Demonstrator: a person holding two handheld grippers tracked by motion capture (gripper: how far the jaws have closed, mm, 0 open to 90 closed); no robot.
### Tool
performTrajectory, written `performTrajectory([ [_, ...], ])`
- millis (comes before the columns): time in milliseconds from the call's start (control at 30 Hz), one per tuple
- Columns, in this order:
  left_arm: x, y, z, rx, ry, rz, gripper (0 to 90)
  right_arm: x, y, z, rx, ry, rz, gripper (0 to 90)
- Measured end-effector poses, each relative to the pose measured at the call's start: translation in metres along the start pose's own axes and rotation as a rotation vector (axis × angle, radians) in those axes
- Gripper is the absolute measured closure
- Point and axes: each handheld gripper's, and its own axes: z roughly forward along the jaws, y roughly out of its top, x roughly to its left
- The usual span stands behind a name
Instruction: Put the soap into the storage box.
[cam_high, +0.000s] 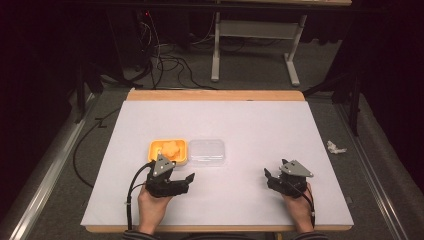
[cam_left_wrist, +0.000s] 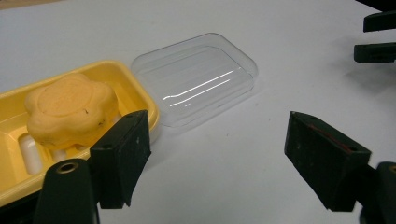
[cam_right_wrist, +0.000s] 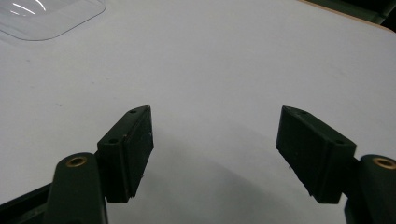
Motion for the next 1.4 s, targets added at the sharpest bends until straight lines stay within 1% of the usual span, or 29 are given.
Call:
performTrajectory([
  [267,0.001,-0.007,0.003,0.006,0.002,-0.015,23.3,0.0,0.0,0.0,0.001,-0.002,-0.001,27.9],
  [300,0.0,-0.009,0.005,0.001,0.0,-0.029,23.2,0.0,0.0,0.0,0.0,-0.002,-0.001,27.9],
  [333,0.001,-0.009,0.005,0.011,0.002,-0.014,23.3,0.0,0.0,0.0,0.001,-0.003,0.0,27.9],
  [500,0.002,-0.013,0.006,0.018,0.005,-0.015,23.4,0.0,0.0,0.0,0.001,-0.003,0.0,27.9],
  [600,0.002,-0.014,0.007,0.02,0.003,-0.026,23.5,0.0,0.0,0.0,0.0,-0.002,-0.002,27.9],
  [633,0.001,-0.014,0.008,0.022,-0.005,-0.043,23.5,0.0,0.0,0.0,0.001,-0.002,-0.001,27.8],
  [800,0.0,-0.019,0.012,0.035,-0.005,-0.036,23.6,0.0,0.0,0.0,0.0,-0.002,0.0,27.9],
  [833,-0.001,-0.02,0.013,0.033,-0.005,-0.043,23.6,0.0,0.0,0.0,0.0,-0.002,-0.001,27.9],
  [867,-0.001,-0.02,0.014,0.035,-0.003,-0.035,23.6,0.0,0.0,0.0,0.0,-0.002,-0.001,27.9],
  [967,-0.001,-0.022,0.016,0.035,0.0,-0.033,23.7,0.0,0.0,0.0,0.0,-0.002,0.003,27.9],
  [1067,0.001,-0.024,0.018,0.036,0.004,-0.037,23.8,0.0,0.0,0.0,-0.001,-0.002,0.0,27.9],
  [1100,0.001,-0.024,0.019,0.031,0.008,-0.05,23.8,0.0,0.0,0.0,0.0,-0.002,0.001,27.9],
  [1133,0.002,-0.025,0.02,0.038,0.008,-0.048,23.8,0.0,0.0,0.0,0.0,-0.002,0.003,27.8],
  [1267,0.004,-0.028,0.023,0.041,0.016,-0.053,23.9,0.0,0.0,0.0,-0.001,-0.002,-0.002,27.8],
  [1333,0.004,-0.029,0.024,0.037,0.022,-0.058,23.9,0.0,0.0,0.0,0.0,-0.002,0.003,27.8],
  [1400,0.005,-0.03,0.025,0.04,0.024,-0.055,23.9,0.0,0.0,0.0,0.0,-0.002,0.003,27.9],
])
